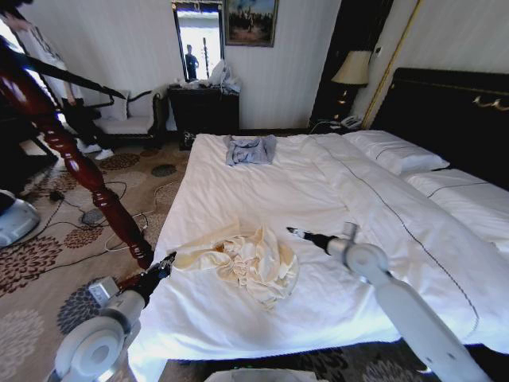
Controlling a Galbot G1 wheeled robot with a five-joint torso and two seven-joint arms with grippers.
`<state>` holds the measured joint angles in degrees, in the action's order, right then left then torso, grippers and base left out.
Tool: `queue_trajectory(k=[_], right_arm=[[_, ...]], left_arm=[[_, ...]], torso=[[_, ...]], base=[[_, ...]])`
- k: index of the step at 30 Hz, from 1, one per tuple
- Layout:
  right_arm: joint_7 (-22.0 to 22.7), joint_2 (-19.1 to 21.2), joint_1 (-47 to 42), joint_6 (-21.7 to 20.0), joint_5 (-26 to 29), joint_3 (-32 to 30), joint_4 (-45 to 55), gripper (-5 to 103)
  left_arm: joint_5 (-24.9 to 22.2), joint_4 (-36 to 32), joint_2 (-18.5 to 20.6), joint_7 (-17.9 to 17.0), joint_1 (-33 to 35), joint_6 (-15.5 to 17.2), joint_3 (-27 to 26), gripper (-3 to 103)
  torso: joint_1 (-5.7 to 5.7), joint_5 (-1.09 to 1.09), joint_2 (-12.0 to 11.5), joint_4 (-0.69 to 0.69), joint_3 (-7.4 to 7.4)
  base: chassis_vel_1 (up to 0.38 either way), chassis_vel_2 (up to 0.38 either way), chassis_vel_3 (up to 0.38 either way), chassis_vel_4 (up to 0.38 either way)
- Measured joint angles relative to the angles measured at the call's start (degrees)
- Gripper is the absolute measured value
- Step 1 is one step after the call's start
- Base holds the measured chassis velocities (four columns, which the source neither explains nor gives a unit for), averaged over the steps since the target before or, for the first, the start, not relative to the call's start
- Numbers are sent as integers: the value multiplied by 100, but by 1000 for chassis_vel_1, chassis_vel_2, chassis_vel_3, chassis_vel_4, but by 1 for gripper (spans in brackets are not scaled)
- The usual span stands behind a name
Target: Pick up the clothes from the bed and hang them on the clothes hanger.
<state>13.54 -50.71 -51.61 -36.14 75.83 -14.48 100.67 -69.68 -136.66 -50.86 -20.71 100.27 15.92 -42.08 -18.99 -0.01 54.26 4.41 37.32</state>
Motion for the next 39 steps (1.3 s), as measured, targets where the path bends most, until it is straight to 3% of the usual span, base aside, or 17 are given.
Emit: queue_trajectory(k=[10, 12, 14, 15, 18, 19, 20, 22, 27, 32, 34, 36, 39], right_arm=[[-33, -208, 669, -28, 6, 576, -643, 101], [-45, -245, 729, -28, 61, 622, -687, 96], [-46, -272, 785, -38, 118, 707, -710, 86], [-46, -272, 785, -38, 118, 707, -710, 86], [-57, -292, 811, -60, 93, 832, -744, 70], [-60, -307, 819, -78, 80, 864, -758, 70], [-66, -326, 829, -103, 61, 901, -778, 58], [-69, -336, 834, -104, 48, 918, -788, 58], [-91, -362, 855, -86, 40, 928, -797, 43], [-95, -346, 913, -96, 146, 854, -697, 16], [-93, -337, 912, -103, 159, 847, -666, 16], [-85, -309, 858, -110, 164, 840, -559, 5], [-84, -294, 758, -113, 180, 789, -414, 1]], left_arm=[[-52, 26, -32, 15, -89, 0, 27, 1], [-50, 37, -33, 26, -89, 7, 26, 1], [-44, 61, -37, 34, -93, 10, 26, 1], [-44, 61, -37, 34, -93, 10, 26, 1], [-41, 76, -51, 51, -107, 11, 32, 1], [-37, 83, -54, 61, -111, 11, 32, 1], [-34, 90, -54, 71, -112, 11, 32, 1], [-34, 96, -55, 75, -112, 11, 28, 1], [-37, 127, -70, 92, -109, 10, -1, 1], [-44, 174, -91, 107, -105, 3, -2, 1], [-49, 177, -92, 107, -110, 1, -2, 1], [-61, 183, -94, 107, -118, 0, -2, 1], [-71, 183, -96, 106, -122, -1, -2, 1]], torso=[[0, 0, 0, 1, 0], [0, 0, 0, 2, 0], [0, 0, 0, 2, -1], [0, 0, 0, 2, -1], [0, 0, 0, 2, 0], [0, 0, 0, 2, -1], [0, 1, 0, 2, -1], [1, 1, 0, 2, -1], [0, 1, 0, 2, 0], [0, 0, 0, 2, -1], [0, 0, 0, 2, -1], [1, 0, 0, 2, -1], [1, 1, 0, 2, -1]], base=[[0, 0, 0, 0], [0, 0, 0, 0], [0, 0, 0, 0], [0, 0, 0, 0], [0, 0, 0, 0], [0, 0, 0, 0], [0, 0, 0, 0], [0, 0, 0, 0], [0, 0, 0, 0], [0, 0, 0, 0], [0, 0, 0, 0], [0, 0, 0, 0], [0, 0, 0, 0]])
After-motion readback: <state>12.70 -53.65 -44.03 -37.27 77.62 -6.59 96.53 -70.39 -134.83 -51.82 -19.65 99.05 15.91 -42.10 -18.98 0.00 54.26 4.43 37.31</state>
